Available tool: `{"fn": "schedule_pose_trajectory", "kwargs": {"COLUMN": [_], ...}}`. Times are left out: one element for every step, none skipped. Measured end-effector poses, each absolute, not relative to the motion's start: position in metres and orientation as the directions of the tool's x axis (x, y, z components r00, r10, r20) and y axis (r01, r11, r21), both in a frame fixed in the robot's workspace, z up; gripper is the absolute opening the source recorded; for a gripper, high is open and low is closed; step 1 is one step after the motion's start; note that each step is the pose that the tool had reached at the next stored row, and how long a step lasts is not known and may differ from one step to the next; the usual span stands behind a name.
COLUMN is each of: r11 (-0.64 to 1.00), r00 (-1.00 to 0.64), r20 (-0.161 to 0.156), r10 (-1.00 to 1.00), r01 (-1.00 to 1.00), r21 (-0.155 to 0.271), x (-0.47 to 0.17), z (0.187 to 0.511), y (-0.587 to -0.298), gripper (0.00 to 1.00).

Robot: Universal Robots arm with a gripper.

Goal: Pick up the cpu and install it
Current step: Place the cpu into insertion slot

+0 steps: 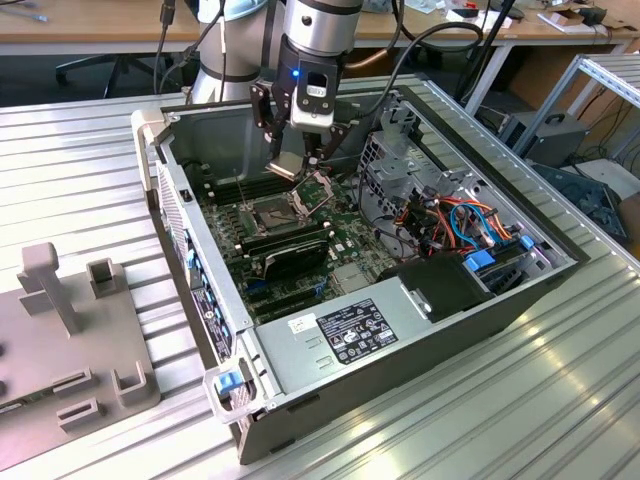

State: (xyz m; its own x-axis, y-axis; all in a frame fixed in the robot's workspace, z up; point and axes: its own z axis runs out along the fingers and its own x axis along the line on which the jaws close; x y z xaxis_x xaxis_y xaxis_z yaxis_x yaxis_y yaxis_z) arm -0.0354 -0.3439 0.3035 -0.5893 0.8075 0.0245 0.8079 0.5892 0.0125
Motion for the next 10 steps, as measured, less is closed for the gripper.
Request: {"fn": "schedule_pose_trajectory", "kwargs": {"r11": [0.589, 0.589, 0.589, 0.589, 0.589, 0.589, 0.589, 0.589, 0.589, 0.589], "r00": [-0.589, -0.589, -0.589, -0.589, -0.589, -0.589, -0.589, -0.589, -0.589, -0.589], "r20": [0.024, 0.024, 0.024, 0.024, 0.025, 0.024, 0.024, 0.024, 0.024, 0.024], "r10": [0.808, 0.808, 0.808, 0.808, 0.808, 0.808, 0.808, 0.808, 0.808, 0.808], "r01": [0.808, 0.808, 0.808, 0.808, 0.808, 0.808, 0.808, 0.808, 0.808, 0.808], "r21": [0.013, 0.012, 0.013, 0.013, 0.013, 0.012, 0.013, 0.013, 0.013, 0.013], "x": [-0.0354, -0.0354, -0.0354, -0.0354, -0.0354, -0.0354, -0.0354, -0.0354, -0.0354, -0.0354], "z": [0.3035, 0.3036, 0.3036, 0.3036, 0.3036, 0.3036, 0.3036, 0.3036, 0.3037, 0.3037], "y": [-0.3439, -0.3439, -0.3439, -0.3439, -0.3439, -0.3439, -0.3439, -0.3439, -0.3439, -0.3439], "gripper": [0.55, 0.55, 0.55, 0.55, 0.55, 0.55, 0.55, 0.55, 0.55, 0.55]}}
